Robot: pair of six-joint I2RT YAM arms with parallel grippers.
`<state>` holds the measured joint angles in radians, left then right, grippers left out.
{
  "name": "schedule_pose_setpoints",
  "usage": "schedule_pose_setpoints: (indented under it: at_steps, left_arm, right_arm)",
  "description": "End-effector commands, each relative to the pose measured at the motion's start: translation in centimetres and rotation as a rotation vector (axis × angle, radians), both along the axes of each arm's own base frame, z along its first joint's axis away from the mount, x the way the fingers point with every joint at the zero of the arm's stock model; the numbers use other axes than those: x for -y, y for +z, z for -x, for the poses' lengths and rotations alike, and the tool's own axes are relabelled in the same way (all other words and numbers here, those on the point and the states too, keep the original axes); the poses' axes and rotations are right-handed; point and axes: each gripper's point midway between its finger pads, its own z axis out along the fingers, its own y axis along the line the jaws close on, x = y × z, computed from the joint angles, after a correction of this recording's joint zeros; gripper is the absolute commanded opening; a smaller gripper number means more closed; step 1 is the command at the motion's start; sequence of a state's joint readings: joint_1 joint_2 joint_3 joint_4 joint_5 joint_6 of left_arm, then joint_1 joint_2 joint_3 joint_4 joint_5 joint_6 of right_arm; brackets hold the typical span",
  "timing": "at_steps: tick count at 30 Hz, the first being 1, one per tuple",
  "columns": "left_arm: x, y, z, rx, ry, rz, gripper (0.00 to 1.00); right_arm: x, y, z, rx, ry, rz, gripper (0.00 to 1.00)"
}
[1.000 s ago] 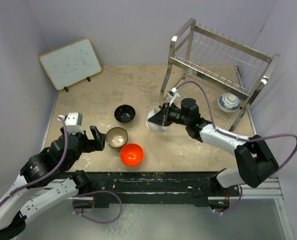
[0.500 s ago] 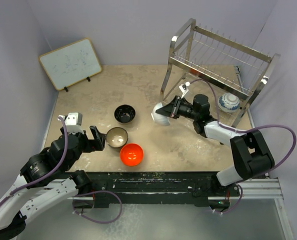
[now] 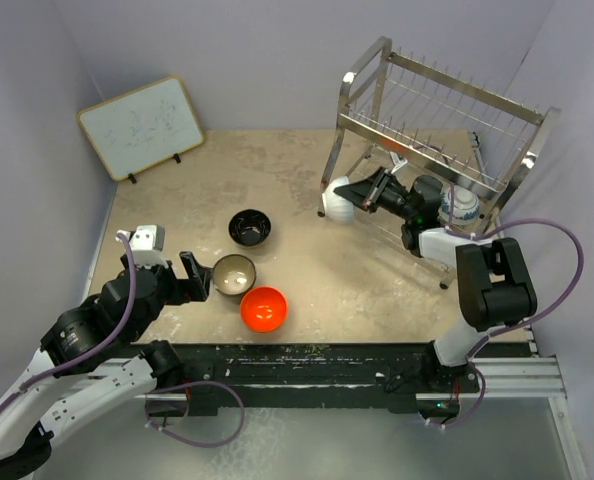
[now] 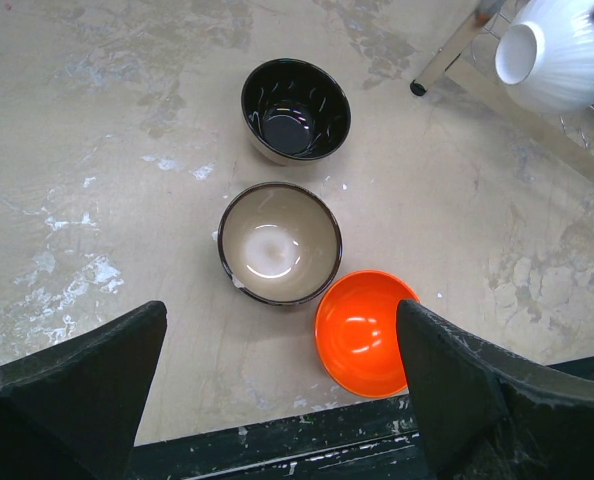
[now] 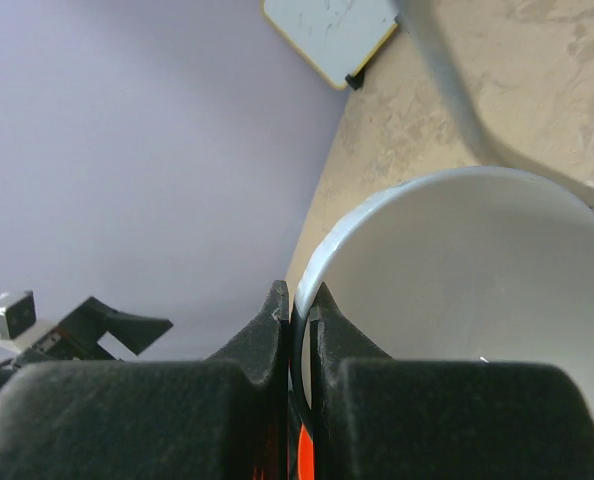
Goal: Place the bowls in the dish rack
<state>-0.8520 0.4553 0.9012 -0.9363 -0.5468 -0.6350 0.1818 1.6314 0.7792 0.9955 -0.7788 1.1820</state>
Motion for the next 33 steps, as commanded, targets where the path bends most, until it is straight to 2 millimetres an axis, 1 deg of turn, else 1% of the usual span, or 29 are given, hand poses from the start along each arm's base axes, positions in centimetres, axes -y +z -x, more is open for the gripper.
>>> schedule_pose_setpoints:
  at_steps: [1, 5, 8, 13, 16, 18, 19, 20, 28, 33]
  left_arm:
    - [0.2, 0.3, -0.4, 0.010, 0.008, 0.004, 0.99]
    - [0.3, 0.1, -0.5, 0.006, 0.006, -0.003, 0.99]
    - [0.4, 0.1, -0.5, 0.003, 0.006, -0.004, 0.99]
    - [0.5, 0.0, -0.5, -0.001, 0.004, -0.007, 0.99]
    - [0.5, 0.0, -0.6, -0.002, 0.006, -0.010, 0.99]
    - [0.5, -0.1, -0.6, -0.004, 0.006, -0.014, 0.99]
    - [0.5, -0.1, -0.6, -0.005, 0.006, -0.014, 0.99]
    - [0.5, -0.1, -0.6, -0.005, 0.008, -0.013, 0.99]
    - [0.4, -0.1, -0.6, -0.006, 0.010, -0.014, 0.99]
    - [0.4, -0.1, -0.6, -0.005, 0.012, -0.013, 0.99]
  right_arm:
    - [0.9, 5.8, -1.2, 0.178, 0.013, -0.099, 0.00]
    - [1.9, 6.5, -2.5, 0.199, -0.009, -0.137, 0.00]
    - [3.2, 6.8, -3.8, 0.208, -0.059, -0.149, 0.00]
    - [5.4, 6.4, -6.4, 0.198, -0.140, -0.173, 0.00]
    - [6.2, 6.0, -7.8, 0.198, -0.164, -0.189, 0.00]
    - [6.5, 5.0, -8.7, 0.180, -0.171, -0.210, 0.00]
    - [6.5, 5.7, -9.2, 0.201, -0.166, -0.229, 0.00]
    - [6.5, 5.9, -9.5, 0.210, -0.163, -0.244, 0.00]
    - [7.1, 5.5, -11.5, 0.202, -0.209, -0.285, 0.00]
    - [7.3, 4.3, -12.7, 0.162, -0.225, -0.308, 0.00]
